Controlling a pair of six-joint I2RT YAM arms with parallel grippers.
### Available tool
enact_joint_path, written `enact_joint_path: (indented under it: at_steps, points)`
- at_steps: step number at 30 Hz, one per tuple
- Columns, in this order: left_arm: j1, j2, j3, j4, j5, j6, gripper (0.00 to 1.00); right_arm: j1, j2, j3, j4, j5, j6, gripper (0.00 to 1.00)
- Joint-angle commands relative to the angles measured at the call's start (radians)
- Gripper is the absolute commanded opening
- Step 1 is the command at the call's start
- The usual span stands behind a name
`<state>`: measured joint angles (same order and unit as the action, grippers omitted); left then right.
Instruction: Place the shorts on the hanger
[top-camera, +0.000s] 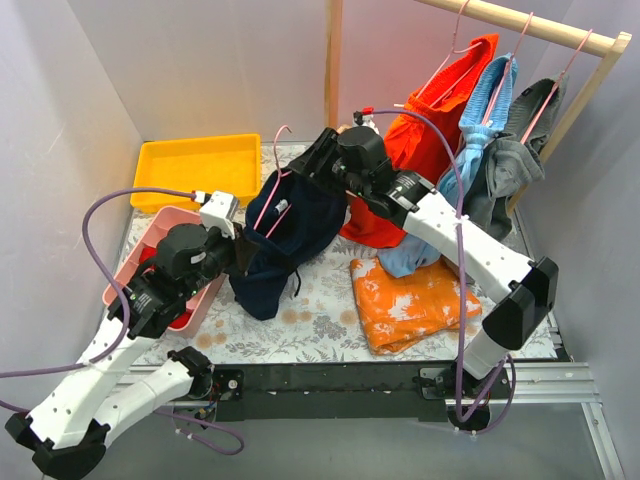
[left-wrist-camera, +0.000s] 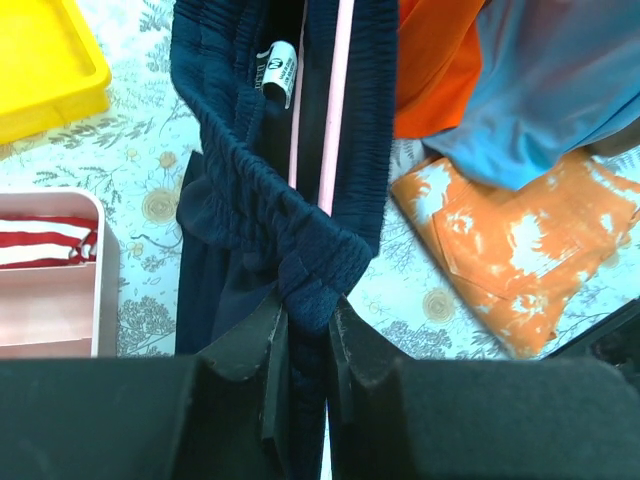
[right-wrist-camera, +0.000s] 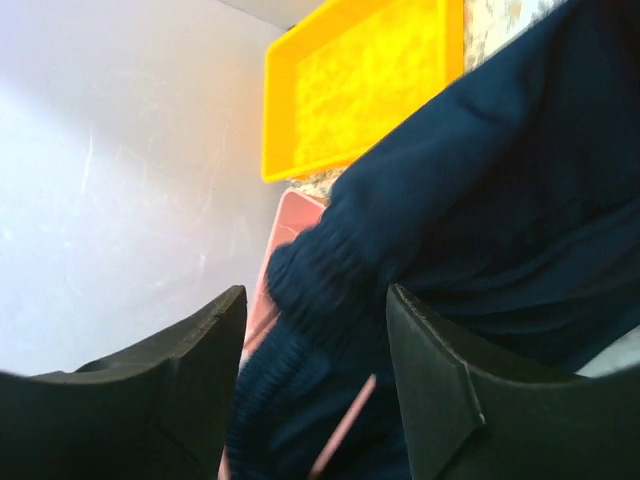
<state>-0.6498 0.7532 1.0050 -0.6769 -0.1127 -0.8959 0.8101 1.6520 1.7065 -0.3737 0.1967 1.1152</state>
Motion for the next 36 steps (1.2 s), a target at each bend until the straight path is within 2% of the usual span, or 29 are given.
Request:
enact_joint_path:
  at_steps: [1,4,8,13,16,20,25,30,33,34,35,36]
  points:
    - [0.004,-0.051,0.026,0.047,-0.008,-0.027,0.00,0.004,-0.103,-0.036,0.185,0.029,-0.346,0.66]
    - [0.004,-0.067,0.049,0.022,-0.013,-0.044,0.00,0.003,-0.139,-0.044,0.183,0.031,-0.484,0.66]
    - [0.004,-0.072,0.104,-0.013,-0.007,-0.057,0.00,0.004,-0.214,-0.123,0.243,0.006,-0.642,0.62]
    - [0.004,-0.083,0.164,-0.042,-0.002,-0.070,0.00,0.018,-0.224,-0.159,0.179,0.003,-0.799,0.59]
    - [0.004,-0.072,0.199,-0.070,0.005,-0.067,0.00,0.040,-0.206,-0.162,0.182,-0.023,-0.847,0.58]
    - [0.004,-0.072,0.218,-0.075,0.015,-0.066,0.00,0.077,-0.117,-0.056,0.110,0.007,-0.900,0.58]
    - [0.004,-0.058,0.244,-0.087,0.013,-0.066,0.00,0.080,-0.075,-0.019,0.091,-0.014,-0.900,0.51]
    - [0.004,-0.055,0.261,-0.087,0.019,-0.064,0.00,0.083,-0.072,-0.025,0.081,0.000,-0.904,0.49]
    - [0.004,-0.054,0.274,-0.089,0.024,-0.060,0.00,0.083,-0.041,0.011,0.055,-0.011,-0.904,0.29]
    - [0.004,-0.052,0.277,-0.095,0.024,-0.055,0.00,0.083,-0.037,0.042,0.044,-0.005,-0.902,0.12]
    - [0.004,-0.048,0.280,-0.099,0.024,-0.052,0.00,0.083,-0.018,0.079,0.024,0.015,-0.902,0.03]
    - [0.004,-0.046,0.282,-0.102,0.025,-0.051,0.00,0.083,-0.009,0.122,-0.008,0.041,-0.904,0.01]
